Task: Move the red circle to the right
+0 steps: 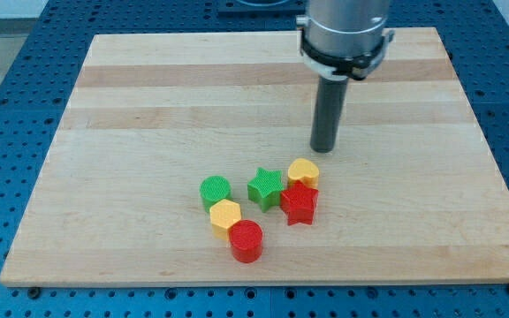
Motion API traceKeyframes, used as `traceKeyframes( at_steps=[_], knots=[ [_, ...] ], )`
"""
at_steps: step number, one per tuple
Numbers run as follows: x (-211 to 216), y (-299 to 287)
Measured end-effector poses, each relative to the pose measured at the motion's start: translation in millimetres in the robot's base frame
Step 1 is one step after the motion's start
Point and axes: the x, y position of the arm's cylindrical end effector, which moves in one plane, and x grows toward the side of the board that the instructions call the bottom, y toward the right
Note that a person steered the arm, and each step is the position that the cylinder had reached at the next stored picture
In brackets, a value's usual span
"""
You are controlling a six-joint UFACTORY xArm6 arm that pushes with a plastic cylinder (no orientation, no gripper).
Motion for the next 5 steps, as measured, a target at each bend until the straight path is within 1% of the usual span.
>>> traceKeyframes(
  at_steps=[1, 3, 4, 5],
  knots=[
    [3.5, -20.9],
    [26.5, -25.1],
    [26.5, -25.1],
    [1.8, -36.9]
  ],
)
